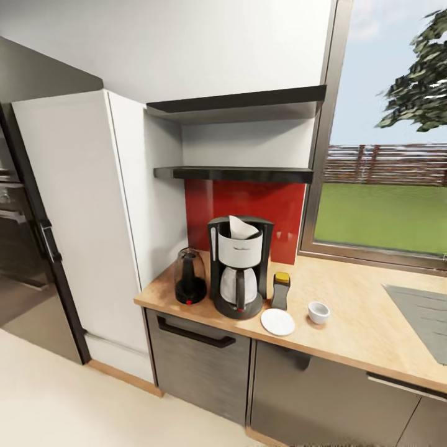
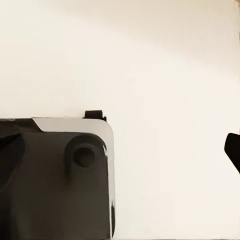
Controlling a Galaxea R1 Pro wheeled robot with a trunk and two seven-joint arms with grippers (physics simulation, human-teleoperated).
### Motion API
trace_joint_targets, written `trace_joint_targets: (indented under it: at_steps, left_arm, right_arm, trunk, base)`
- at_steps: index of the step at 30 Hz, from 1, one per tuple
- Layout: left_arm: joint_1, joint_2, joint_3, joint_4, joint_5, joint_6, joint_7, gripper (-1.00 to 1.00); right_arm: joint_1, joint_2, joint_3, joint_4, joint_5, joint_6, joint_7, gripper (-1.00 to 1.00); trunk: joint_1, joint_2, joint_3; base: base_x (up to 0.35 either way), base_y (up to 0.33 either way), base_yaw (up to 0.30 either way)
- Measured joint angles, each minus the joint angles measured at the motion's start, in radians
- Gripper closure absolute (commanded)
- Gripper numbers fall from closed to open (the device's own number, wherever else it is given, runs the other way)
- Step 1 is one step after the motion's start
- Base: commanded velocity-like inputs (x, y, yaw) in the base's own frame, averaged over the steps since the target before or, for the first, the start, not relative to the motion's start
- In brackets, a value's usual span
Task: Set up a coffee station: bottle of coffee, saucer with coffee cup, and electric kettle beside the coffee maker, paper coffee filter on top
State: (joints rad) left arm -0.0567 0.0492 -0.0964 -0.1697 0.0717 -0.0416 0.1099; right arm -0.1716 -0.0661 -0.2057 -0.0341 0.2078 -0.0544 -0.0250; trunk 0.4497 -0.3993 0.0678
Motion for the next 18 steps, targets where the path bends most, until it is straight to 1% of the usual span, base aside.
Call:
trace_joint_targets:
  at_steps: [3,5,6,9,10,13,18]
  left_arm:
    - [0.000,-0.004,0.000,-0.003,-0.001,0.000,0.000,-1.00]
    - [0.000,-0.006,0.000,-0.005,-0.001,0.000,-0.001,-1.00]
    - [0.000,-0.006,0.000,-0.006,-0.001,0.000,-0.001,-1.00]
    - [0.000,-0.005,0.000,-0.008,-0.001,-0.001,-0.001,-1.00]
    - [0.000,-0.004,0.000,-0.008,-0.001,-0.001,-0.001,-1.00]
    - [0.000,0.000,0.001,-0.009,0.001,-0.002,-0.002,-1.00]
    - [0.000,-0.004,0.000,-0.011,0.001,-0.003,-0.004,-1.00]
  right_arm:
    - [0.000,0.000,-0.034,0.001,0.000,0.000,0.000,-1.00]
    - [0.000,0.002,-0.043,0.001,0.000,0.000,0.001,-1.00]
    - [0.000,0.004,-0.044,0.001,0.000,0.000,0.001,-1.00]
    - [0.000,0.023,-0.048,0.000,0.001,0.000,0.000,-1.00]
    - [0.000,0.026,-0.049,0.000,0.001,0.000,0.000,-1.00]
    - [0.000,0.030,-0.050,0.000,0.001,0.000,0.000,-1.00]
    - [0.000,0.031,-0.051,0.000,0.001,0.000,0.000,-1.00]
  trunk:
    - [0.000,0.000,-0.001]
    - [0.000,0.000,-0.002]
    - [0.000,0.000,-0.003]
    - [0.000,0.000,-0.005]
    - [0.000,0.000,-0.005]
    - [0.000,0.000,-0.007]
    - [0.000,0.000,-0.010]
  base:
    - [0.000,0.000,-0.282]
    - [0.000,0.000,-0.282]
    - [0.000,0.000,-0.282]
    - [0.000,0.000,-0.282]
    - [0.000,0.000,-0.282]
    - [0.000,0.000,-0.282]
    - [0.000,0.000,-0.282]
